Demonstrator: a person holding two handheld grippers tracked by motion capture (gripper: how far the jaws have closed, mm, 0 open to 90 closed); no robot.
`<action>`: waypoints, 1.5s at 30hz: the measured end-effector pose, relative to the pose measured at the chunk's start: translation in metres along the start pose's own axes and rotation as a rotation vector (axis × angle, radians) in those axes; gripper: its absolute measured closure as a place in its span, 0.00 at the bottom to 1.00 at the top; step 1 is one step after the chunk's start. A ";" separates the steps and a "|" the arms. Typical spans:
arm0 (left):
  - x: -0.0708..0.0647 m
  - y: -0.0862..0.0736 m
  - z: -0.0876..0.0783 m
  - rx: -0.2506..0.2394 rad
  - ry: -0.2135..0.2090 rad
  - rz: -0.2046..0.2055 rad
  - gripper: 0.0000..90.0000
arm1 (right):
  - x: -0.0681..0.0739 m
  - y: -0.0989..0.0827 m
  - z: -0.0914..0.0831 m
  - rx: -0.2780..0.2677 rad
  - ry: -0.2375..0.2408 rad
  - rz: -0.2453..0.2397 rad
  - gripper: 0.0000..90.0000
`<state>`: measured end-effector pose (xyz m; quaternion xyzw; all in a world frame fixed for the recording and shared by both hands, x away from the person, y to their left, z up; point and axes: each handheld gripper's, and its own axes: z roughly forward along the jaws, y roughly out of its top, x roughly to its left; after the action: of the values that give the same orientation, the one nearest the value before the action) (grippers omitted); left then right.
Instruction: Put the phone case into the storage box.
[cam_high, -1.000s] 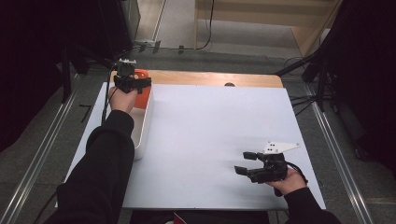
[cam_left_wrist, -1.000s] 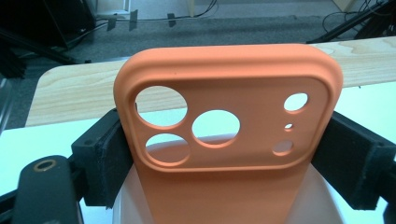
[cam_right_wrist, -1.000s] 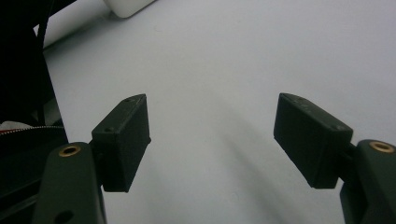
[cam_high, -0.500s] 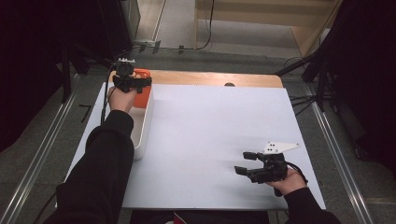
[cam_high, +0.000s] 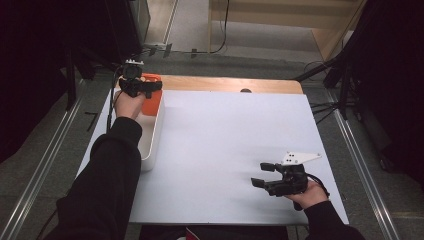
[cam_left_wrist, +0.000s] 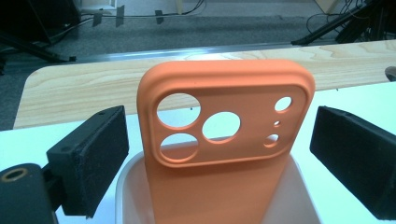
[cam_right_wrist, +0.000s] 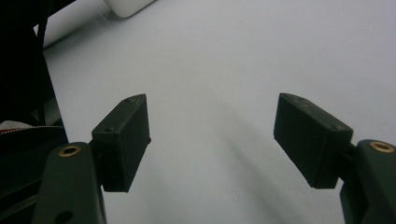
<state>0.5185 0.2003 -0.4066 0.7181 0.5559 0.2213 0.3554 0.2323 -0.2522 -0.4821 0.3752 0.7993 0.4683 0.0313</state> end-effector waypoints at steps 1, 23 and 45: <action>0.000 0.001 -0.001 0.002 -0.001 0.001 0.05 | 0.000 0.000 0.000 0.001 -0.001 0.002 0.29; 0.003 0.008 -0.039 0.009 -0.089 -0.002 0.05 | 0.000 0.001 0.001 0.003 -0.001 0.002 0.29; -0.018 0.010 -0.070 0.033 -0.278 0.041 0.05 | 0.000 0.001 0.001 -0.001 -0.005 0.000 0.29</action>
<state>0.4702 0.2004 -0.3519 0.7587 0.4901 0.1177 0.4128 0.2331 -0.2516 -0.4821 0.3765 0.7990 0.4678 0.0337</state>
